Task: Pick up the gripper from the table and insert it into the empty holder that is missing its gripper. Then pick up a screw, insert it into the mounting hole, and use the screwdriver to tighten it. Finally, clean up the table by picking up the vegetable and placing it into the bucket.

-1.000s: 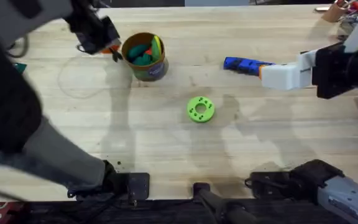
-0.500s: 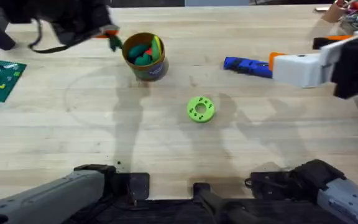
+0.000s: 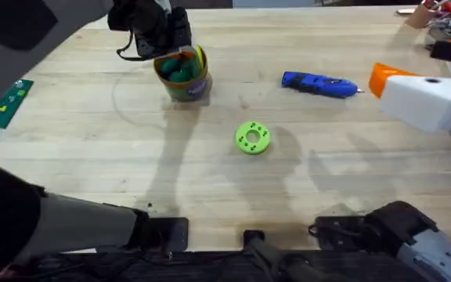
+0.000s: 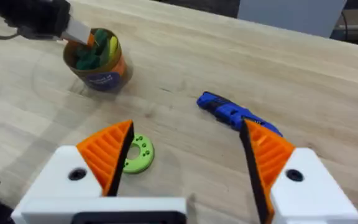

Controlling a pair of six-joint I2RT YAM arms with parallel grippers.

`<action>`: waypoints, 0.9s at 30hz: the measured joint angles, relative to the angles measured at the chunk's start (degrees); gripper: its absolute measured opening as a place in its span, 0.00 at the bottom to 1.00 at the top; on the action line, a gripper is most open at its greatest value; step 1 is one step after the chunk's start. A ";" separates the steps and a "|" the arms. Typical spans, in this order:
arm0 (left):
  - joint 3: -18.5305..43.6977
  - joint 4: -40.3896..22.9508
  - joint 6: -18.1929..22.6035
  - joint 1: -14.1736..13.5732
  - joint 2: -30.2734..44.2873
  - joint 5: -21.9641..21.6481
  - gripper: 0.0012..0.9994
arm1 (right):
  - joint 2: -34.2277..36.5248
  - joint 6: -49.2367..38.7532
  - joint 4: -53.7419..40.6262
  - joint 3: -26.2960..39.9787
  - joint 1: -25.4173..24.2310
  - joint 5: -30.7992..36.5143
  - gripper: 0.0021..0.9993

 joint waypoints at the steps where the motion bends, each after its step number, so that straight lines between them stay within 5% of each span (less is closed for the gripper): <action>1: 0.00 0.04 0.14 0.00 -0.12 -0.06 0.07 | -0.43 0.00 0.01 0.00 0.00 0.00 0.98; 7: 0.00 -0.49 0.23 0.01 -0.61 -0.10 0.95 | -2.00 0.00 0.08 0.00 0.00 0.00 0.98; 13: -0.02 -7.41 0.15 0.02 -5.19 -2.14 0.99 | -3.30 0.00 0.20 0.02 0.00 0.00 0.98; 20: 0.05 -22.06 0.49 0.00 -22.18 -3.08 0.99 | -7.34 0.02 0.17 0.02 0.00 0.00 0.98; 27: 0.11 -30.17 8.49 0.00 -37.11 -0.06 0.99 | -10.74 0.06 -0.27 0.17 0.00 -0.03 0.98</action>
